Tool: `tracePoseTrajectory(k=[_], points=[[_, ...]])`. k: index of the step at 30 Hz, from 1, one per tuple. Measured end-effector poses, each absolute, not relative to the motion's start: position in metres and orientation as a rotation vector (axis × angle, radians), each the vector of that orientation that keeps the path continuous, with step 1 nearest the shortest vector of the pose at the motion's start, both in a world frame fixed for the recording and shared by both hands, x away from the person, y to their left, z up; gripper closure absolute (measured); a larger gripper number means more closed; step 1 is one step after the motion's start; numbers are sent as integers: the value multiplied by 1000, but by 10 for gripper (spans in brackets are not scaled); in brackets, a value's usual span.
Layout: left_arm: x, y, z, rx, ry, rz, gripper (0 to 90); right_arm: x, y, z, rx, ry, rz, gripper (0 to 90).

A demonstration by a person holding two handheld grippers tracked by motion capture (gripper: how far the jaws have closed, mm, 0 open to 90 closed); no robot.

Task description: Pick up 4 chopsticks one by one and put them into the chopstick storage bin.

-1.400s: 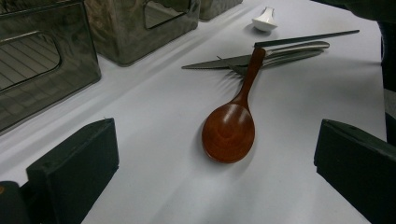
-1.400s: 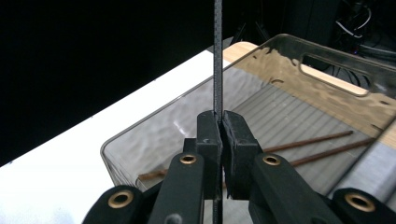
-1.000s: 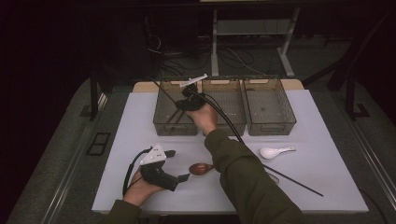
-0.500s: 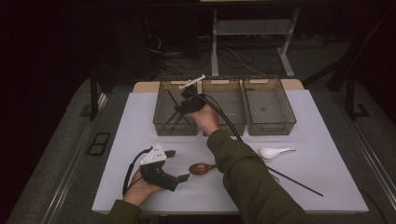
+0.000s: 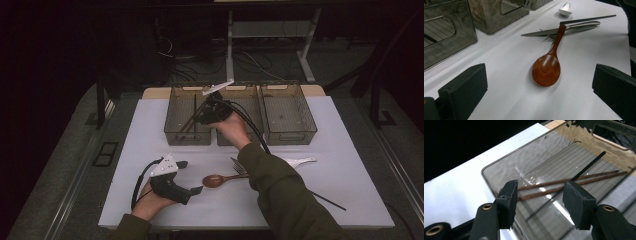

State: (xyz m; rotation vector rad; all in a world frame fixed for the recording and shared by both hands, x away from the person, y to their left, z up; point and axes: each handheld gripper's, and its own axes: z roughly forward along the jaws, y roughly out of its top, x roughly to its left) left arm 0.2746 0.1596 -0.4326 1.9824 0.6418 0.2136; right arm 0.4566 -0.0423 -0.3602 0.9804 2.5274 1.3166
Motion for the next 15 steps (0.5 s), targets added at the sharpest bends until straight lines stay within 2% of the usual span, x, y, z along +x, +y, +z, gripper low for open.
tracePoseTrajectory(k=[15], points=[[276, 162, -436, 2000, 642, 213, 0, 420, -113, -343, 898, 2520, 1400, 410]])
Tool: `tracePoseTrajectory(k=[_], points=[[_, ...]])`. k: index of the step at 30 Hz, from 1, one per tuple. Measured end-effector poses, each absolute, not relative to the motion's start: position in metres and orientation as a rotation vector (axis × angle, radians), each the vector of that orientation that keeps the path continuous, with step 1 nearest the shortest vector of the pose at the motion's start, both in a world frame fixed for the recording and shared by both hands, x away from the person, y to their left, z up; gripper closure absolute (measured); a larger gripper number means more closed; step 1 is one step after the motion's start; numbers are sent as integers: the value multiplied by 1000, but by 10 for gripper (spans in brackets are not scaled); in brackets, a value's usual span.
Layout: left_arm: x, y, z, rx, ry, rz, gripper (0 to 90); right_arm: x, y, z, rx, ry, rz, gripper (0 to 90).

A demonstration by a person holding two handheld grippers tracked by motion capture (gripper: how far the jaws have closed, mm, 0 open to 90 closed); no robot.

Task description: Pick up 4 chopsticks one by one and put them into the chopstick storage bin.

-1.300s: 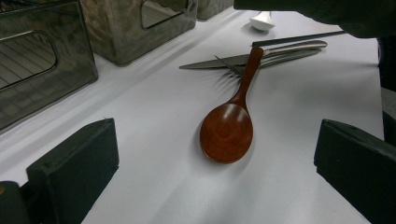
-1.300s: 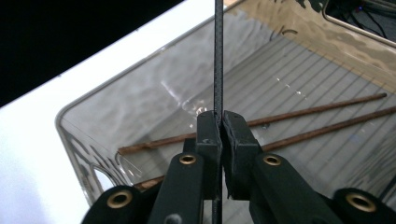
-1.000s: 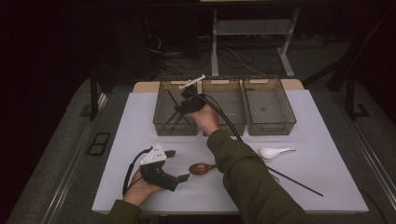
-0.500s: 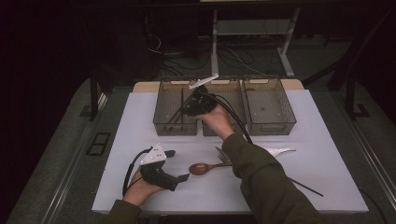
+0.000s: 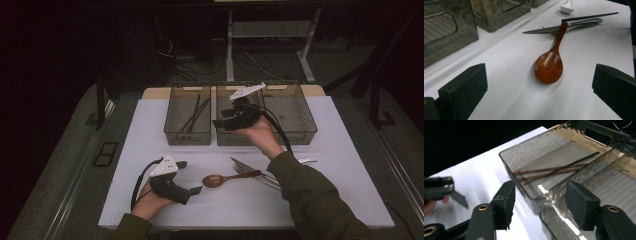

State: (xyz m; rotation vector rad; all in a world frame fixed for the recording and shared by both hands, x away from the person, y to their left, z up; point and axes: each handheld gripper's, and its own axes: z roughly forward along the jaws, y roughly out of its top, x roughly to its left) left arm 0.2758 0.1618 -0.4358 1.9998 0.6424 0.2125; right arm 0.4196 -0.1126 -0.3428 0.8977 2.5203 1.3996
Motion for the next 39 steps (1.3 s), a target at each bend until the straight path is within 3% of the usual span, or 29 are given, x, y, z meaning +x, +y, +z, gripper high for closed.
tracePoseTrajectory(k=[21, 39], points=[[276, 160, -438, 2007, 627, 215, 0, 372, -208, -338, 872, 2485, 1411, 405], [275, 159, -437, 2017, 621, 216, 0, 327, -263, -354, 853, 2536, 1318, 402]])
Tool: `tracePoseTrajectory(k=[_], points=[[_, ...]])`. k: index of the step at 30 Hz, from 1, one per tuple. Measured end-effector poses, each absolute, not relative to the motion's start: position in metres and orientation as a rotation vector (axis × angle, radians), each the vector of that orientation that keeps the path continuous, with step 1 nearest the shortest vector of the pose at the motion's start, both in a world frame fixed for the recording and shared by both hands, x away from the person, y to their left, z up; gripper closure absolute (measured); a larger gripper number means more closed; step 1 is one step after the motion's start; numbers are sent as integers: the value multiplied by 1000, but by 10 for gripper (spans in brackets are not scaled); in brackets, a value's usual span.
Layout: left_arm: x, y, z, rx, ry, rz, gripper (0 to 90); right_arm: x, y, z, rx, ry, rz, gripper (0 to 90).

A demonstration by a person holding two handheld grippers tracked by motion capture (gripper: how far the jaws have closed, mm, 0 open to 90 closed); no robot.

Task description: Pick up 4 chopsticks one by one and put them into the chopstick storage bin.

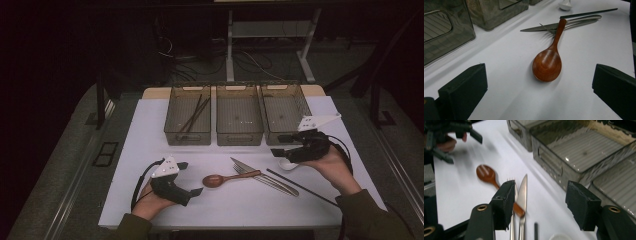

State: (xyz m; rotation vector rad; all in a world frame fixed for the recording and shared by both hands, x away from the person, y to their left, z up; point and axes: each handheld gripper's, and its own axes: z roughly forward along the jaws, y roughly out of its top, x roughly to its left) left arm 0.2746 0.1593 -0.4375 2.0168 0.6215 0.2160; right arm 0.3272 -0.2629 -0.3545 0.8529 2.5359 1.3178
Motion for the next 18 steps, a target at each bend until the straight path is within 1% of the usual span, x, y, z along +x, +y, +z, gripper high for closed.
tracePoseTrajectory(k=[10, 18], points=[[274, 159, -437, 2016, 622, 216, 0, 306, -277, -361, 793, 2653, 1147, 401], [274, 159, -437, 2014, 620, 216, 0, 295, -293, -368, 830, 2707, 1008, 413]])
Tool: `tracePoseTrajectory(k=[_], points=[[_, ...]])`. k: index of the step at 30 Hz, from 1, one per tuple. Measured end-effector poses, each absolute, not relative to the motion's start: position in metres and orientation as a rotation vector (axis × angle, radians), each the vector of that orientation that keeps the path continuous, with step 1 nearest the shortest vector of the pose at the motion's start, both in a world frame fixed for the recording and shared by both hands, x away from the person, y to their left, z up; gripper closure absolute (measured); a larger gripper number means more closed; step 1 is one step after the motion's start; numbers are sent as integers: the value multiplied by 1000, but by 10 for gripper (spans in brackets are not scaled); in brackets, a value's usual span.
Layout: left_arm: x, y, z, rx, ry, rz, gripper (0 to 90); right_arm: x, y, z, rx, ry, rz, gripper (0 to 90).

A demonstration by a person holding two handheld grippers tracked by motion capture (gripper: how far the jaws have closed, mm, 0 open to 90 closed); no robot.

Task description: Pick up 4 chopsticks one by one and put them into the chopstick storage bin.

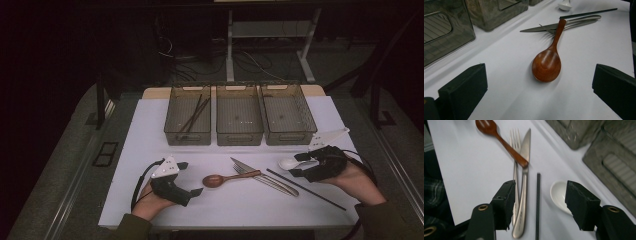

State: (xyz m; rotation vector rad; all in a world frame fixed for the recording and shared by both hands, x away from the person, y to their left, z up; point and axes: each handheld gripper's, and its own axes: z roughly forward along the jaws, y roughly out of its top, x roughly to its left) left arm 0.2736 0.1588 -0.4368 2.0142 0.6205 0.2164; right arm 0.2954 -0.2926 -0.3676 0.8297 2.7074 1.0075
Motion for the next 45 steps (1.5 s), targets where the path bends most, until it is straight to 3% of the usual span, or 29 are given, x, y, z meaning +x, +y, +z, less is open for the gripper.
tracePoseTrajectory(k=[6, 24, 45], points=[[274, 159, -437, 2015, 621, 217, 0, 291, -301, -374, 855, 2738, 894, 445], [274, 159, -437, 2020, 621, 221, 0, 276, -311, -406, 811, 2934, 425, 695], [274, 158, -438, 2026, 624, 218, 0, 279, -311, -419, 787, 3000, 191, 838]])
